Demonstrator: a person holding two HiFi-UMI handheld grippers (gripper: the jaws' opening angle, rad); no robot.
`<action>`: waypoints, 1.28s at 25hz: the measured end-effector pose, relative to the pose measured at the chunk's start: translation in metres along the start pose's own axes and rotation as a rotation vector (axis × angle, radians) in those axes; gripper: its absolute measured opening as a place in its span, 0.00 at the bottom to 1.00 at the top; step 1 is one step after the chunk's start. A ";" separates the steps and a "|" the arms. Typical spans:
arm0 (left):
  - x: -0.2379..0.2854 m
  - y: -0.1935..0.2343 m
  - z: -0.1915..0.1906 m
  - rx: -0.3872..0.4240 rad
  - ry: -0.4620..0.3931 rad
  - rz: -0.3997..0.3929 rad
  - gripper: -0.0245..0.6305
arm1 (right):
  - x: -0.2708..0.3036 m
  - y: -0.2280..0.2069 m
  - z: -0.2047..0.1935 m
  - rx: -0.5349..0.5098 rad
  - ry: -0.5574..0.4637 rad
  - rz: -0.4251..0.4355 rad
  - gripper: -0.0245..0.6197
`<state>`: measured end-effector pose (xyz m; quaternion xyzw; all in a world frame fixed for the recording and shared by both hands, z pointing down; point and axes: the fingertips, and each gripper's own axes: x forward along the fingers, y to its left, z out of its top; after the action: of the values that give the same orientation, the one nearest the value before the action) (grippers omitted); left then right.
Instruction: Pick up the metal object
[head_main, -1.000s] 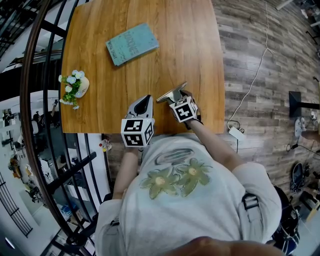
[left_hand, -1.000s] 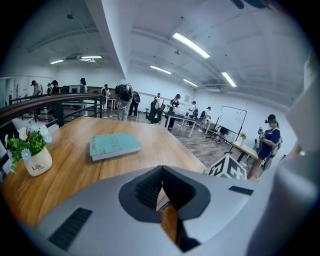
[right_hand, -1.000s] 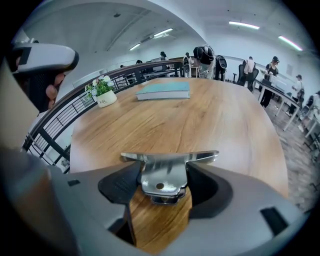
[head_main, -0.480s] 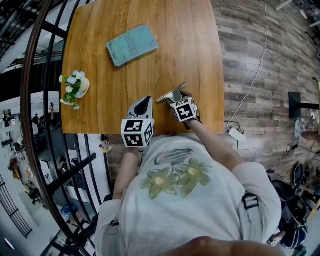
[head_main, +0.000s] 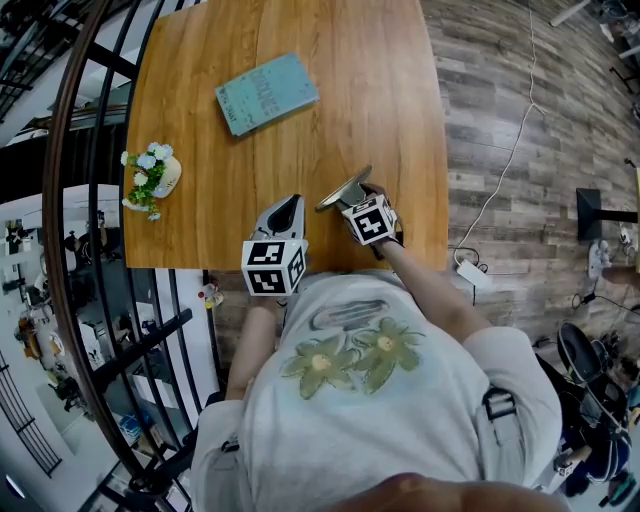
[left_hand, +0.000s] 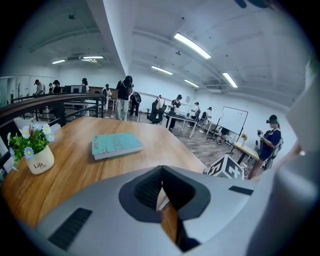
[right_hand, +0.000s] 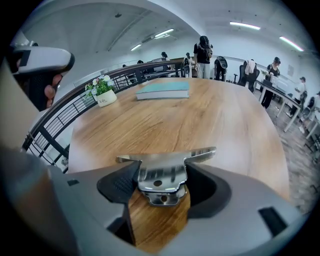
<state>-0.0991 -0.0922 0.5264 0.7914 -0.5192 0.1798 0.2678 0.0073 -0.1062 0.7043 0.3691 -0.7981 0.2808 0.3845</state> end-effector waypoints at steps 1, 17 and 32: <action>-0.001 0.001 0.000 -0.001 -0.001 0.002 0.06 | -0.001 -0.001 0.001 -0.002 0.000 -0.003 0.50; 0.000 0.011 0.000 -0.010 -0.004 0.019 0.06 | -0.027 -0.009 0.028 -0.049 -0.057 0.015 0.50; -0.002 0.014 -0.001 -0.017 -0.005 0.028 0.06 | -0.062 -0.001 0.068 -0.051 -0.172 0.043 0.50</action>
<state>-0.1130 -0.0943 0.5297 0.7823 -0.5325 0.1770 0.2705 0.0072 -0.1332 0.6164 0.3650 -0.8428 0.2358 0.3176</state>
